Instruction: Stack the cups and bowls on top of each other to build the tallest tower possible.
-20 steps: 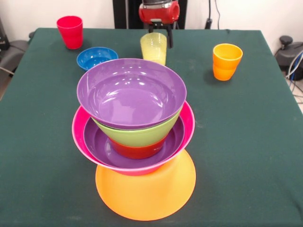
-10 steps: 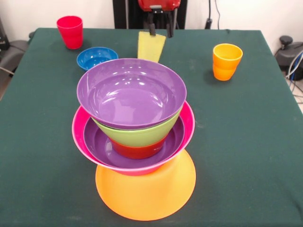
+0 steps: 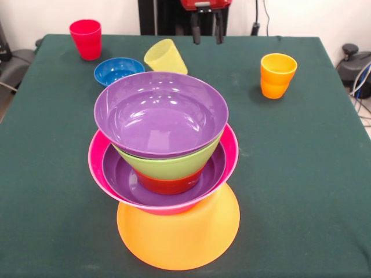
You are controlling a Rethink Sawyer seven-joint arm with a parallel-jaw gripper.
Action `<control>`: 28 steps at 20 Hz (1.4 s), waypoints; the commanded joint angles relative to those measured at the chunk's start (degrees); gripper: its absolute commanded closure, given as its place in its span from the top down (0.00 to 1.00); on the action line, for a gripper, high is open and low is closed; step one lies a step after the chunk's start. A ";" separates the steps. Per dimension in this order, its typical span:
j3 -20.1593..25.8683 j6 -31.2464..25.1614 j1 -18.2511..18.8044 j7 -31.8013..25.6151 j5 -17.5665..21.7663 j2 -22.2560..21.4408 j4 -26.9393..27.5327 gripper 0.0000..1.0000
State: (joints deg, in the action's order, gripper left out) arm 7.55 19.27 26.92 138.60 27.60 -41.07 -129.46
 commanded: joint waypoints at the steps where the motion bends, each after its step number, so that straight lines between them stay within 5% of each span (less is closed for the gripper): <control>1: 1.54 0.39 -1.80 9.00 -3.63 1.07 -1.57 1.00; 20: 2.54 -0.51 -6.66 11.07 -11.81 -2.56 -4.79 1.00; 28: 2.40 3.25 -8.61 11.49 -14.72 2.23 -1.27 1.00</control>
State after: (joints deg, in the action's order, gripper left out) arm 7.54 19.80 19.91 138.60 16.96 -43.33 -132.27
